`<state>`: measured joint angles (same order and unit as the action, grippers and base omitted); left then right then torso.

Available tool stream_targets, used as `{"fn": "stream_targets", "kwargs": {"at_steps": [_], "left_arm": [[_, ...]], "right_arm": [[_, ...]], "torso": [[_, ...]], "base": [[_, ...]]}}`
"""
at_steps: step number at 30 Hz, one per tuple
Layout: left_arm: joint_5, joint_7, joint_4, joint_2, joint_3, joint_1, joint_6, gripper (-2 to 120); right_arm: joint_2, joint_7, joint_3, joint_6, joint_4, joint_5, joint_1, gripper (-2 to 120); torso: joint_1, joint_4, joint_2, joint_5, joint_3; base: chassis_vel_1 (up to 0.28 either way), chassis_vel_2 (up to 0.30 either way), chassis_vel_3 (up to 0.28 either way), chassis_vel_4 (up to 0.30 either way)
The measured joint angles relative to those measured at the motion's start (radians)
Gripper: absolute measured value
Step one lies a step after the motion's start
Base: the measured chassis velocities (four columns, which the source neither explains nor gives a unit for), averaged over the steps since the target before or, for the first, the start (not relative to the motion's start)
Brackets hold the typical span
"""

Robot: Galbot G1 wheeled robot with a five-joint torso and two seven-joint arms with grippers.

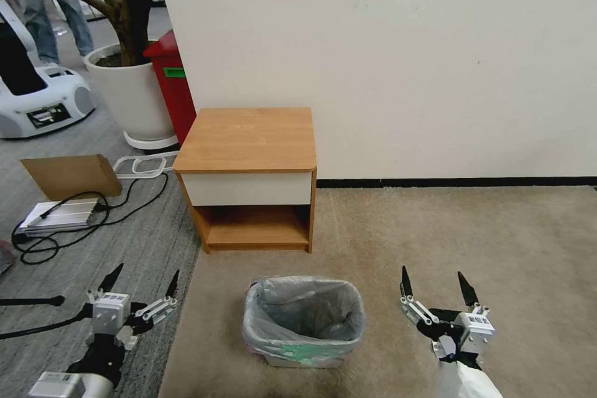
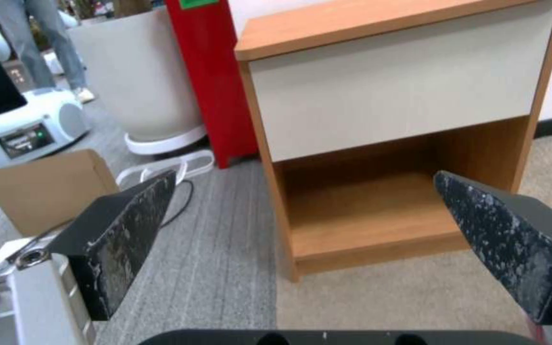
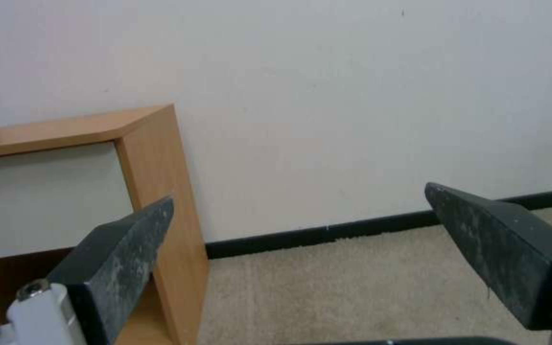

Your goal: Pick up the garbage bag from the table and place it over the trash can.

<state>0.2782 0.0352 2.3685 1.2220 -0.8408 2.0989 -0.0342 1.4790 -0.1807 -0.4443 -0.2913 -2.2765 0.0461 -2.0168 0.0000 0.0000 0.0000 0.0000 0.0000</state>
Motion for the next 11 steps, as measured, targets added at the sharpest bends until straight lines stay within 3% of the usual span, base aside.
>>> {"fn": "stream_targets", "kwargs": {"at_steps": [11], "left_arm": [[0.002, 0.002, -0.001, -0.001, 0.002, -0.002, 0.002, 100]], "right_arm": [[-0.001, -0.001, 0.000, 0.002, 0.001, 0.001, 0.001, 100]], "torso": [[0.000, 0.0000, 0.000, 0.0001, 0.000]], "base": [[0.000, 0.000, 0.000, 0.000]]}}
